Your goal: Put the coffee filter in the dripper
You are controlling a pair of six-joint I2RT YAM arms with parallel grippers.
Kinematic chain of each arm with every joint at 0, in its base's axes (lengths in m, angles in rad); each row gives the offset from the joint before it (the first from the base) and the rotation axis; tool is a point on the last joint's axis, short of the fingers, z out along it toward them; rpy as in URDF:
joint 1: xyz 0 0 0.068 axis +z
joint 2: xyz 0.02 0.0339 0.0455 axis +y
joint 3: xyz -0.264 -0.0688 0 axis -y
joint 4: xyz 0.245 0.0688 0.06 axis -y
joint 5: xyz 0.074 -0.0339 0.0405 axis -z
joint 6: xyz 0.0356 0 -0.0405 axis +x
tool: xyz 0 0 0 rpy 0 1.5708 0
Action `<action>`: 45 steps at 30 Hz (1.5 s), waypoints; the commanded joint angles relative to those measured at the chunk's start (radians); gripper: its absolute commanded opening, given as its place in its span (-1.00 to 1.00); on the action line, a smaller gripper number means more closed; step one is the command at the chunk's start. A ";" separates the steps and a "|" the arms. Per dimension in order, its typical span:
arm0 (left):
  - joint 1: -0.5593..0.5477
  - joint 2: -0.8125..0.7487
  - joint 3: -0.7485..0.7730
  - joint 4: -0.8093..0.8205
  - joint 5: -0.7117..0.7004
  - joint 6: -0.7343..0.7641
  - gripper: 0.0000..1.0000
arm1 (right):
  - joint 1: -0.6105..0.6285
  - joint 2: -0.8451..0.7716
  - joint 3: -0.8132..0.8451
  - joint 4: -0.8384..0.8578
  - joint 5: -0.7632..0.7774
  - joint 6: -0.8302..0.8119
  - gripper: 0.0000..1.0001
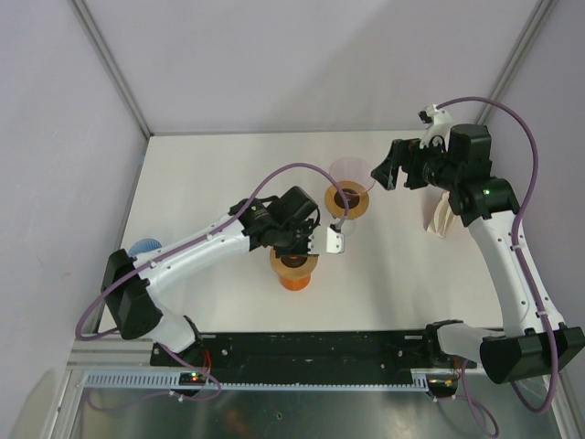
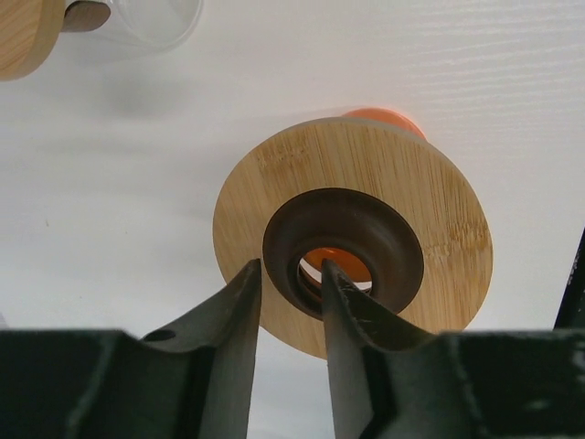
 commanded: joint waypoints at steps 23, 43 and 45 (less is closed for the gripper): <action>0.554 -0.308 -0.050 0.032 0.094 -0.101 0.33 | 0.007 -0.028 -0.008 0.018 -0.021 -0.006 0.99; 1.487 -0.378 -0.409 0.297 0.211 -0.068 0.35 | 0.007 -0.024 -0.009 0.046 -0.025 0.026 0.99; 1.519 -0.350 -0.418 0.324 0.192 -0.063 0.35 | 0.006 -0.020 -0.009 0.047 -0.027 0.027 0.99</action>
